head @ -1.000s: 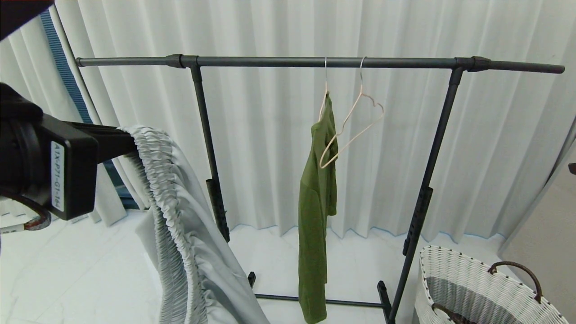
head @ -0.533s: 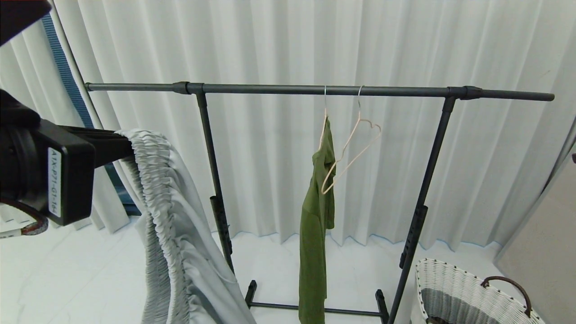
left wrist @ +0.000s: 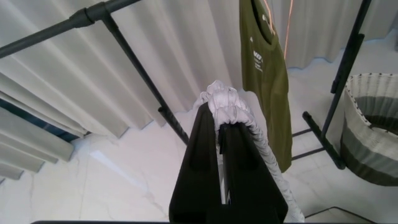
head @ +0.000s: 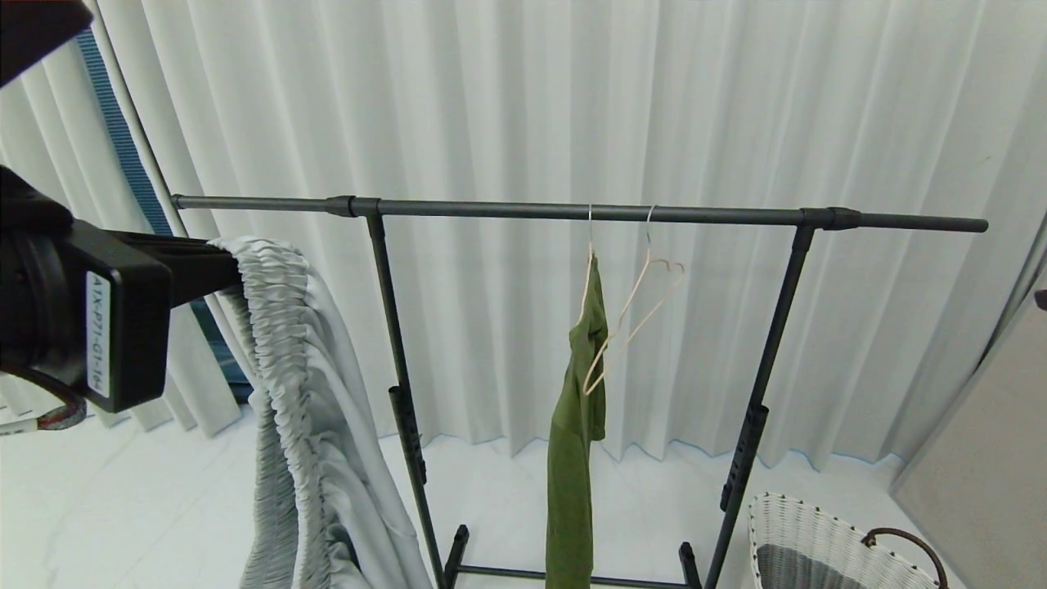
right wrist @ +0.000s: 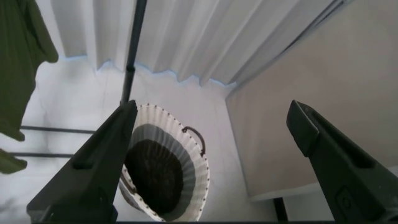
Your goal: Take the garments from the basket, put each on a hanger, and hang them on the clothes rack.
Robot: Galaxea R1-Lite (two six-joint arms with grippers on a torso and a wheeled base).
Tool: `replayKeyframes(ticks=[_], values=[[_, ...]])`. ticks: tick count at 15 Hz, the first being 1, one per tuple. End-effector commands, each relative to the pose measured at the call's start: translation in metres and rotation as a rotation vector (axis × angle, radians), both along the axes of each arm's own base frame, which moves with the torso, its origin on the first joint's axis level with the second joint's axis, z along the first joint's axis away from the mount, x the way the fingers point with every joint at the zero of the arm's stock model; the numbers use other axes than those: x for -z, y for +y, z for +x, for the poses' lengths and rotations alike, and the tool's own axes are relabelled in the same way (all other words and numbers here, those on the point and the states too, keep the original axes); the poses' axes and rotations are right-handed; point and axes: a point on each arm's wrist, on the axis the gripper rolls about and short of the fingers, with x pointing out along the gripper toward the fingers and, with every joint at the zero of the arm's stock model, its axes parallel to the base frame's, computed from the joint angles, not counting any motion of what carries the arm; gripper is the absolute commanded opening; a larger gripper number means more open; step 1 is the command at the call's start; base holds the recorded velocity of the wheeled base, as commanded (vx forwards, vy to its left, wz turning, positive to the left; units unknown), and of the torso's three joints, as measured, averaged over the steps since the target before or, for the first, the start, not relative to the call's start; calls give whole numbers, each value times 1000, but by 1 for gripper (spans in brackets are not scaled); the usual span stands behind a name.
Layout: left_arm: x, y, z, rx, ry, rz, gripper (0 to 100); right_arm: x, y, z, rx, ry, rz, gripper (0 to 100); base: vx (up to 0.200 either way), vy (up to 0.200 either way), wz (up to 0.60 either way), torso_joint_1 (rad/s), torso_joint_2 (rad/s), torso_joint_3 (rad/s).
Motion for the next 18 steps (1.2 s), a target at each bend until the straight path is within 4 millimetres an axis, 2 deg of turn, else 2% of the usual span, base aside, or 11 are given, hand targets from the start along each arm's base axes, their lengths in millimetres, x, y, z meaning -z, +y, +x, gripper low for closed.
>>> replayKeyframes(ticks=[1, 3, 13, 15, 18], values=[[0, -1, 1, -2, 2, 2, 0, 1, 0, -1, -6, 3, -1, 100, 0, 0, 0, 66, -149, -80], [0, -1, 1, -10, 0, 6, 0, 4, 0, -1, -11, 11, -1, 100, 0, 0, 0, 21, -43, -25], [2, -1, 3, -46, -6, 20, 0, 15, 0, -1, -11, 15, -2, 100, 0, 200, 0, 7, -4, -3], [3, -2, 3, -49, -2, 20, 0, 16, 0, 0, -11, 17, -1, 100, 200, 200, 0, 2, 2, 0], [3, -2, 3, -49, -1, 21, 0, 19, 1, 0, -11, 24, -3, 100, 200, 0, 0, -2, 1, 7]])
